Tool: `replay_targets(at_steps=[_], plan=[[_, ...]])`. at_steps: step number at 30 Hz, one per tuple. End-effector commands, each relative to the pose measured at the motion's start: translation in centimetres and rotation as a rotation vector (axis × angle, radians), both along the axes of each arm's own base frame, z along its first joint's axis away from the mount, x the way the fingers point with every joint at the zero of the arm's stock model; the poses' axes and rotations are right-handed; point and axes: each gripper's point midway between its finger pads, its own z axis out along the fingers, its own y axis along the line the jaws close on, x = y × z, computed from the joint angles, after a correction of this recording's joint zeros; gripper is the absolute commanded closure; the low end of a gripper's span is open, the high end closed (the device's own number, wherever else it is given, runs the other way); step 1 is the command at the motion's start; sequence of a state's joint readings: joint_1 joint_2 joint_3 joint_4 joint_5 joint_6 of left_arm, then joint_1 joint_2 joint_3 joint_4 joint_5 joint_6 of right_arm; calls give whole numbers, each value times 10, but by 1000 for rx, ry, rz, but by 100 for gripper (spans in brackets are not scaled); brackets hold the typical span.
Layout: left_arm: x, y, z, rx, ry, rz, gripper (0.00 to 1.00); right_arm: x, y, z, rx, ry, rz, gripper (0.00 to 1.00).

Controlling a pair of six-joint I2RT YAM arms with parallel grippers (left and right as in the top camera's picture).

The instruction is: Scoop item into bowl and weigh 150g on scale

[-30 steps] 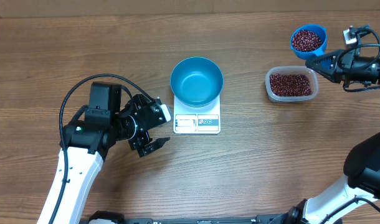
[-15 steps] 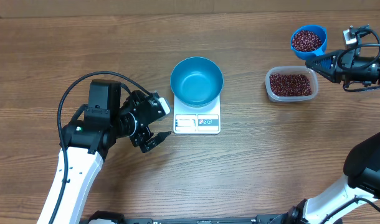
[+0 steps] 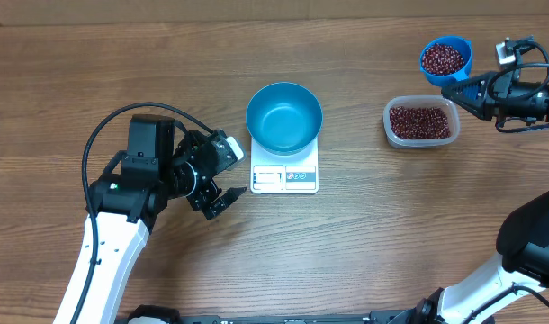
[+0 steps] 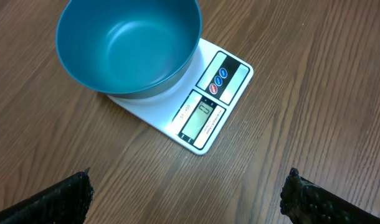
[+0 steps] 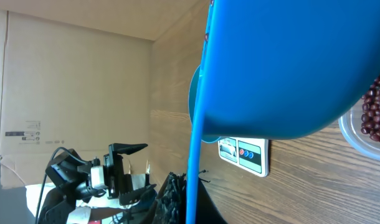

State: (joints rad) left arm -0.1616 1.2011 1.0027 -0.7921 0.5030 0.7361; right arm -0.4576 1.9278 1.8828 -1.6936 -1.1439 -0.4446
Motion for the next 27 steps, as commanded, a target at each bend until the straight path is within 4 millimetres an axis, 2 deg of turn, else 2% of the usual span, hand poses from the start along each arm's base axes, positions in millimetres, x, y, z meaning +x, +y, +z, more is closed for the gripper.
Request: replay_targets(at_steps=[1, 21, 27], plan=[[-2, -5, 0, -23, -3, -38, 0, -3, 2, 23, -18, -81, -2, 96], [-2, -1, -3, -2, 3, -25, 1, -3, 2, 24, -13, -71, -5, 96], [1, 5, -6, 34, -2, -2, 0, 0, 7, 33, -30, -89, 3, 96]])
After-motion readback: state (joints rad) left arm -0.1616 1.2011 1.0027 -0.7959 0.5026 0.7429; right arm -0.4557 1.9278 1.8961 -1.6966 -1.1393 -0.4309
